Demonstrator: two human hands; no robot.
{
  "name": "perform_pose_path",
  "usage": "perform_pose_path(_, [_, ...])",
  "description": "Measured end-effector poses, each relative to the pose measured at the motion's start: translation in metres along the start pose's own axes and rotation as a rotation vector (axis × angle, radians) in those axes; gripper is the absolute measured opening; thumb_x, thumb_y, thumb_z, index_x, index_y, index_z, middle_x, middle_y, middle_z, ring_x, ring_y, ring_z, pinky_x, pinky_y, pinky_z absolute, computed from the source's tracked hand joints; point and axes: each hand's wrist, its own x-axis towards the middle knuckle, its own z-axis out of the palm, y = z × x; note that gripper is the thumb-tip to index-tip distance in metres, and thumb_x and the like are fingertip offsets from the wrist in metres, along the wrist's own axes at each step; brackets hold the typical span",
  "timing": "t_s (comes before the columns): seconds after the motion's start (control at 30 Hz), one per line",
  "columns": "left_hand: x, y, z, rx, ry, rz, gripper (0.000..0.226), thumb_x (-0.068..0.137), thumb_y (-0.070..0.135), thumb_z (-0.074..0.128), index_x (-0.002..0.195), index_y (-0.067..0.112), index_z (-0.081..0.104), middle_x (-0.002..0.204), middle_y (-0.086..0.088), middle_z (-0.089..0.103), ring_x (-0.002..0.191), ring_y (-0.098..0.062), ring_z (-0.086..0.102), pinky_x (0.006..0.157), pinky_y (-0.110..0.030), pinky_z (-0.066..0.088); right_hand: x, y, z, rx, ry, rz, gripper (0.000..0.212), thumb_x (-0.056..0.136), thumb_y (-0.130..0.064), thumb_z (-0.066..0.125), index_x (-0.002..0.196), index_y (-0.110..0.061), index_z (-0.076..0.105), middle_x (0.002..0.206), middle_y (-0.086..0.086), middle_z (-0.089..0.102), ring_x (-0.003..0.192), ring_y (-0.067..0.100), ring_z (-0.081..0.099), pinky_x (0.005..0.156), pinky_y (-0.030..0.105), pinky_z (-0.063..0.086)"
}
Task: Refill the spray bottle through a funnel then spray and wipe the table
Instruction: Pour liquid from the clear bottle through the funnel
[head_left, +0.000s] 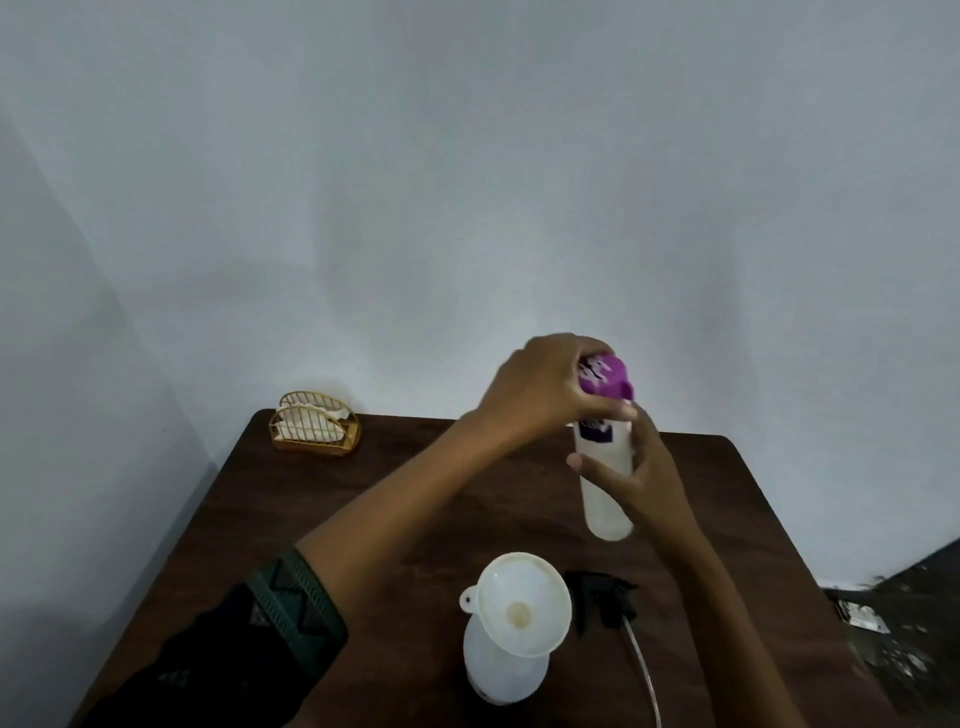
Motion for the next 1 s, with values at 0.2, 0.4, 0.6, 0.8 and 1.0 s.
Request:
perform_pose_path(0.2, [-0.023,0.038,0.038,-0.313,-0.074,0.009,0.044,0.072,0.041,0.079,0.106,0.021,0.058,0.103,0.005,0.066,0.093,-0.011,0.063,0.079,-0.024,0.056,-0.038,-0.015,-0.022,0.004,0.127,-0.066,0.049,0.071,0.005,0.076,0.099,-0.029,0.055,0.089,-0.005,0.067,0.082,0.003,0.067,0.062,0.012,0.051])
perform_pose_path(0.4, [-0.043,0.055,0.065,-0.691,-0.036,0.003,0.028,0.076,0.014,0.077,0.102,0.016,0.065,0.095,0.005,0.068,0.093,-0.015,0.066,0.082,-0.025,0.056,-0.066,-0.017,-0.017,0.027,0.262,-0.105,0.058,0.061,-0.007,0.076,0.109,-0.028,0.050,0.096,-0.011,0.063,0.091,-0.006,0.063,0.066,0.008,0.050])
perform_pose_path(0.6, [-0.054,0.068,0.072,-0.745,0.092,-0.040,0.037,0.079,0.019,0.075,0.114,0.018,0.062,0.106,0.002,0.065,0.099,-0.014,0.063,0.080,-0.019,0.055,-0.071,-0.021,-0.010,-0.035,0.385,-0.133,0.066,0.064,-0.015,0.080,0.123,-0.018,0.050,0.094,-0.018,0.058,0.086,-0.011,0.060,0.068,0.000,0.044])
perform_pose_path(0.8, [-0.059,0.056,0.037,-0.828,-0.148,-0.026,0.056,0.077,0.014,0.075,0.128,0.026,0.054,0.126,0.004,0.061,0.115,-0.015,0.059,0.093,-0.030,0.053,-0.072,-0.028,-0.018,0.012,0.338,-0.137,0.047,0.059,-0.017,0.071,0.095,-0.040,0.051,0.082,-0.013,0.064,0.080,-0.003,0.064,0.060,0.008,0.049])
perform_pose_path(1.0, [-0.070,0.059,0.035,-0.579,0.041,0.016,0.069,0.069,0.030,0.082,0.124,0.043,0.042,0.117,0.012,0.045,0.109,-0.010,0.051,0.080,-0.015,0.054,-0.077,-0.030,-0.003,0.029,0.234,-0.172,0.053,0.060,-0.010,0.077,0.103,-0.031,0.054,0.090,-0.010,0.067,0.086,0.001,0.066,0.066,0.012,0.051])
